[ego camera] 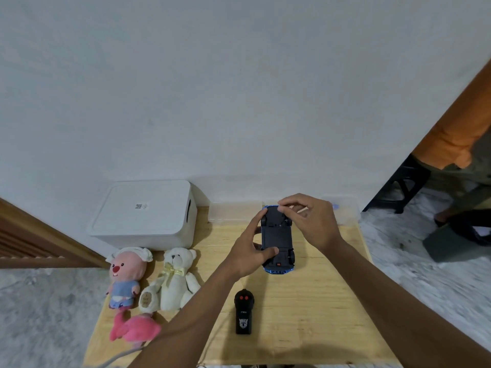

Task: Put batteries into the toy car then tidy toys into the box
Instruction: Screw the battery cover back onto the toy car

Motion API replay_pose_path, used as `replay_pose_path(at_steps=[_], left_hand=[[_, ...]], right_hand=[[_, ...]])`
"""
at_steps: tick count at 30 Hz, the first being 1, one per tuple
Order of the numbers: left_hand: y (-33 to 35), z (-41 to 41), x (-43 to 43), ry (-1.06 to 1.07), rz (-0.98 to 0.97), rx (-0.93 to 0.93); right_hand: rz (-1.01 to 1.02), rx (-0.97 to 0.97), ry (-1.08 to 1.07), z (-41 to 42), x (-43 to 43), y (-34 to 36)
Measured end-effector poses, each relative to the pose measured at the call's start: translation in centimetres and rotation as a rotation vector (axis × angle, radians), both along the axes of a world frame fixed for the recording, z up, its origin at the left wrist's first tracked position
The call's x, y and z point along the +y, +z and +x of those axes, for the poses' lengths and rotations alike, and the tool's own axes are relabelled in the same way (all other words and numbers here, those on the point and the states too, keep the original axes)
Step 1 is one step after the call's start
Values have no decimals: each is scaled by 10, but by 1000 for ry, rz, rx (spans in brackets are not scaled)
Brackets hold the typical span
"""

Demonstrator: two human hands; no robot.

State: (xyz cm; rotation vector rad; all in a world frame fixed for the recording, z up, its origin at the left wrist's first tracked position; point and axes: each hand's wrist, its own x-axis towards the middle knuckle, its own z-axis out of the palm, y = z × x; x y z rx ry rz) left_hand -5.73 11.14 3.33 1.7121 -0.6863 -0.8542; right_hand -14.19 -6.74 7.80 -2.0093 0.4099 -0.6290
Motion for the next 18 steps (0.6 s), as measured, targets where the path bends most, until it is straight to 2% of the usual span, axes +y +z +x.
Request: replay_pose_path(at_steps=[5,11,18], left_hand=[[1,3,3,0,-2,-1],[1,5,7,-5,-2,0],[3,11,12,4,-2,9]], right_hand=[[2,0,21,-2,4,0],[100,-8,-20,7,5,4],[-18,-7,53,9,10,3]])
